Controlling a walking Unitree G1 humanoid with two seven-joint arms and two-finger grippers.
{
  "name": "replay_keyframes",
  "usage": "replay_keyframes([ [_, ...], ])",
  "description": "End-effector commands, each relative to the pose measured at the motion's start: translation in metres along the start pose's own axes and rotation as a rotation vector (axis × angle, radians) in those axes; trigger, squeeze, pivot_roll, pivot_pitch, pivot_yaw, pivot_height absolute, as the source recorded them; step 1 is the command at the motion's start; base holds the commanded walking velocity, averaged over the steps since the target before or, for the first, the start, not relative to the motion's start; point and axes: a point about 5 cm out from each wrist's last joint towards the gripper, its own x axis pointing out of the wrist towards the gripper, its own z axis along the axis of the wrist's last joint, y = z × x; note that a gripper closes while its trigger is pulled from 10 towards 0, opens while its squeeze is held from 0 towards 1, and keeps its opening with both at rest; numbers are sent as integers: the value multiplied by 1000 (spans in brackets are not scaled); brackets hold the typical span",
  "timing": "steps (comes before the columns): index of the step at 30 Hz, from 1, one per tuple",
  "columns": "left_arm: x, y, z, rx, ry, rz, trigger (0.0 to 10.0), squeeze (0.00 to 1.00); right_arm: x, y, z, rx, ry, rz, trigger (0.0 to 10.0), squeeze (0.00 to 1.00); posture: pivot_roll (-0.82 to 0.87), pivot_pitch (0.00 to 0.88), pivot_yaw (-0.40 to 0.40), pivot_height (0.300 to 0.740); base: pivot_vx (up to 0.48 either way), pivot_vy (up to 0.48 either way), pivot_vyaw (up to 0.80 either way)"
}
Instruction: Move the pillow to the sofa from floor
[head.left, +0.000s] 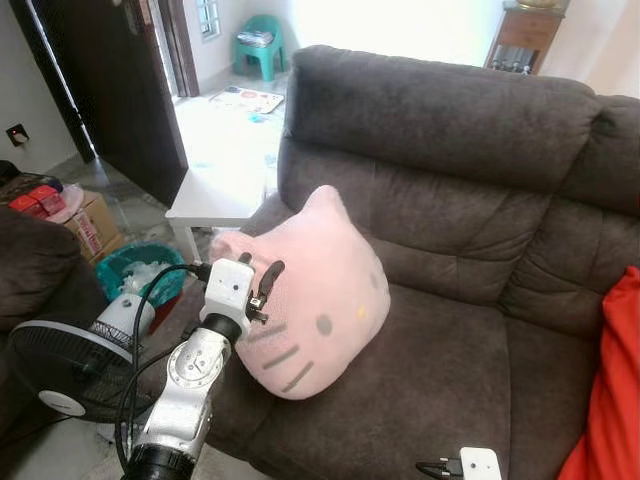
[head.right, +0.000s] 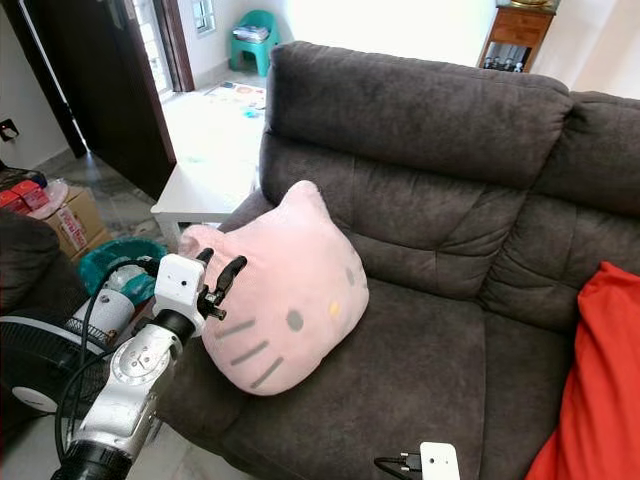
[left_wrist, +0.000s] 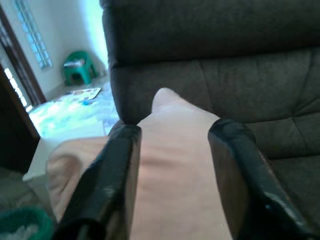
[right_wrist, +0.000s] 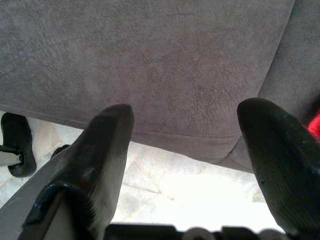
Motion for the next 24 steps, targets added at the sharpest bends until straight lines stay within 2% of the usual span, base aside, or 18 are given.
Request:
replay_keyframes([
  [1,-3,-5,3,25,-7,-21,10000,0,0,-1,0,12,0,-5,10000,0,115,0,-51,740,0,0,0],
  [7,-17,2,-8,54,14,61,10000,0,0,-1,1,23,-6,-6,10000,0,114,0,-49,740,0,0,0],
  [9,-27,13,-18,113,55,171,10000,0,0,-1,1,47,-18,-2,10000,0,113,0,-48,740,0,0,0],
  [10,-27,13,-18,113,55,171,10000,0,0,-1,1,47,-18,-2,10000,0,113,0,-48,740,0,0,0],
  [12,-37,21,-25,224,98,238,10000,0,0,0,5,94,-48,11,10000,0,113,0,-48,740,0,0,0],
  [13,-37,21,-25,224,98,238,10000,0,0,0,5,94,-48,11,10000,0,113,0,-48,740,0,0,0],
  [15,-50,23,-28,195,117,284,10000,0,0,-1,7,98,-66,12,10000,0,108,0,-41,740,0,0,0],
  [16,-50,23,-28,195,117,284,10000,0,0,-1,7,98,-66,12,10000,0,108,0,-41,740,0,0,0],
  [19,-63,15,-37,187,149,263,10000,0,0,-3,11,113,-92,12,10000,0,113,0,-42,740,0,0,0],
  [24,-64,11,-39,171,144,270,10000,0,0,-6,13,110,-101,6,10000,0,106,0,-39,740,0,0,0],
])
